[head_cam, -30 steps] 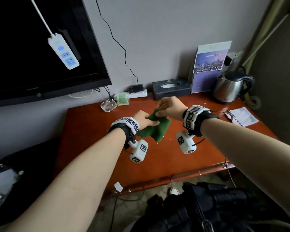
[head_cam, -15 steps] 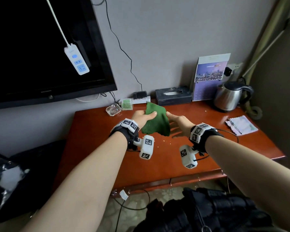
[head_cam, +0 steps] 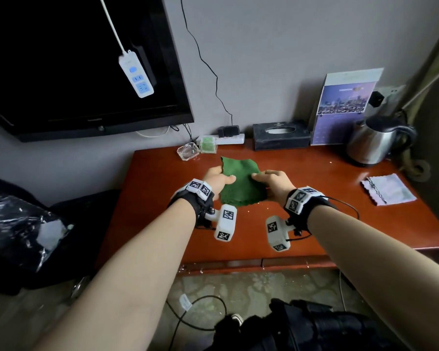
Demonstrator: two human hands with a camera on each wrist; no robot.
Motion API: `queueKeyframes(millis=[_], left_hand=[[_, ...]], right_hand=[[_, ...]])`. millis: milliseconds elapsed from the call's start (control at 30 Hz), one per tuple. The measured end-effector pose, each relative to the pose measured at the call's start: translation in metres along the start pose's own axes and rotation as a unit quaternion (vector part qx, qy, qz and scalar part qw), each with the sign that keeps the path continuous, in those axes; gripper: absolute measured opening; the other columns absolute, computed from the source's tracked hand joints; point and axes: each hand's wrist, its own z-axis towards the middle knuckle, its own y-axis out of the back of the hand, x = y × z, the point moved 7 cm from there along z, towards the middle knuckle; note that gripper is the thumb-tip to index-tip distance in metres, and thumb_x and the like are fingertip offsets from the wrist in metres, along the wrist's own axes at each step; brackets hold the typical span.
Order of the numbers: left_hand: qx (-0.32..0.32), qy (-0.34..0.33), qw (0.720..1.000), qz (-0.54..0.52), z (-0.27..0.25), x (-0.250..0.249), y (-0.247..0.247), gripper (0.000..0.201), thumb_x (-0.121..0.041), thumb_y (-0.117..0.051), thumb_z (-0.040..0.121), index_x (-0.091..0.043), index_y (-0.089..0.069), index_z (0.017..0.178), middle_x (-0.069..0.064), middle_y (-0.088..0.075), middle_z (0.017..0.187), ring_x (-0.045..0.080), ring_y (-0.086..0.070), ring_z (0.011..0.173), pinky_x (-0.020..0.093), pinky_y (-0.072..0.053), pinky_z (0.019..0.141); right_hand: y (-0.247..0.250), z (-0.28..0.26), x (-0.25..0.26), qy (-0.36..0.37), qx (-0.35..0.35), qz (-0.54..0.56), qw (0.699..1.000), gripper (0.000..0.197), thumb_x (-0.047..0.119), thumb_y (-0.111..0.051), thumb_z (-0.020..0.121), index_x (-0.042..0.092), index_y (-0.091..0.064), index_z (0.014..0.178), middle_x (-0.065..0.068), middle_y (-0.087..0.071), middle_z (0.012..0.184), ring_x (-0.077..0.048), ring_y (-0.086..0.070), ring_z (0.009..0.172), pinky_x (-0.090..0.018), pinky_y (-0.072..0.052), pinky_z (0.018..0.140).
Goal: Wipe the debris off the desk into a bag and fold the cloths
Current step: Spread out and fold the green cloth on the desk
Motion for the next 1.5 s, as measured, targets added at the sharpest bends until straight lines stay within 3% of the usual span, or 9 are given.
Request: queueKeyframes(millis=[167,267,433,600,700,933,1100,1300,1500], left_hand=[[-0.002,0.039,0.999,0.009,0.015,0.018,0.028,0.023,-0.009,-0.066,0.088,-0.022,-0.07,0.106,0.007,-0.074,0.11,0.032,-0.068,0.104,0.057,-0.052,0.094],[0.004,0.061,0.998,0.004,0.019,0.02,0.048,0.035,-0.022,-0.071,0.078,-0.022,-0.066,0.113,0.007,-0.07,0.117,0.031,-0.065,0.106,0.057,-0.05,0.095],[0.014,0.117,0.992,-0.051,0.027,0.033,0.099,0.047,-0.029,-0.061,0.078,-0.011,-0.053,0.12,0.007,-0.062,0.115,0.026,-0.06,0.099,0.039,-0.05,0.083],[-0.015,0.128,0.989,-0.074,0.053,0.05,0.186,0.013,-0.02,-0.045,0.093,-0.012,-0.046,0.082,0.001,-0.047,0.082,0.019,-0.046,0.073,0.029,-0.038,0.066],[-0.011,0.136,0.987,-0.085,0.074,0.066,0.242,0.012,-0.02,-0.045,0.09,-0.009,-0.046,0.085,0.008,-0.05,0.086,0.022,-0.048,0.074,0.029,-0.039,0.066],[-0.009,0.178,0.981,-0.071,0.089,0.117,0.357,0.018,-0.029,-0.049,0.075,-0.015,-0.04,0.079,0.008,-0.049,0.087,0.024,-0.042,0.073,0.034,-0.042,0.073],[-0.013,0.213,0.974,-0.071,0.095,0.159,0.411,0.031,-0.028,-0.05,0.076,-0.006,-0.028,0.078,0.007,-0.045,0.099,0.023,-0.04,0.069,0.031,-0.035,0.064],[-0.006,0.248,0.966,-0.076,0.104,0.189,0.437,0.017,-0.027,-0.05,0.072,-0.013,-0.042,0.077,0.011,-0.052,0.087,0.027,-0.05,0.07,0.036,-0.044,0.069],[-0.017,0.275,0.957,-0.088,0.121,0.195,0.448,0.038,-0.029,-0.053,0.063,-0.009,-0.053,0.095,0.011,-0.059,0.098,0.031,-0.059,0.083,0.042,-0.052,0.074]], right_hand=[[-0.023,0.011,0.0,-0.009,-0.006,-0.032,0.999,0.016,0.027,-0.067,0.089,0.013,-0.062,0.091,-0.01,-0.068,0.095,-0.03,-0.067,0.085,-0.041,-0.059,0.072],[-0.045,0.02,0.0,-0.01,-0.007,-0.059,0.998,0.013,0.027,-0.064,0.09,0.017,-0.058,0.089,-0.009,-0.064,0.089,-0.028,-0.063,0.074,-0.04,-0.058,0.063],[-0.104,0.041,0.0,-0.021,0.007,-0.093,0.995,0.01,0.025,-0.064,0.09,0.019,-0.056,0.091,-0.012,-0.061,0.093,-0.032,-0.062,0.078,-0.054,-0.058,0.068],[-0.19,0.066,-0.005,-0.025,0.009,-0.104,0.994,0.01,0.018,-0.059,0.093,0.015,-0.054,0.101,-0.014,-0.061,0.094,-0.033,-0.064,0.075,-0.048,-0.057,0.061],[-0.241,0.082,-0.012,-0.011,-0.008,-0.139,0.99,0.008,0.019,-0.061,0.091,0.018,-0.055,0.097,-0.014,-0.062,0.091,-0.031,-0.062,0.075,-0.06,-0.056,0.072],[-0.35,0.107,-0.051,-0.057,-0.009,-0.175,0.983,0.01,0.022,-0.062,0.09,0.028,-0.056,0.094,-0.019,-0.064,0.091,-0.032,-0.064,0.072,-0.063,-0.055,0.069],[-0.409,0.105,-0.088,-0.131,0.005,-0.14,0.981,0.013,0.017,-0.058,0.094,0.024,-0.052,0.104,-0.013,-0.062,0.087,-0.029,-0.065,0.062,-0.041,-0.056,0.055],[-0.442,0.121,-0.119,-0.199,0.032,-0.105,0.974,0.02,0.006,-0.053,0.092,0.021,-0.05,0.103,-0.019,-0.06,0.099,-0.032,-0.064,0.069,-0.042,-0.056,0.06],[-0.458,0.147,-0.134,-0.239,0.048,-0.073,0.967,0.013,0.009,-0.053,0.091,0.02,-0.05,0.097,-0.016,-0.059,0.098,-0.03,-0.061,0.071,-0.043,-0.055,0.064]])
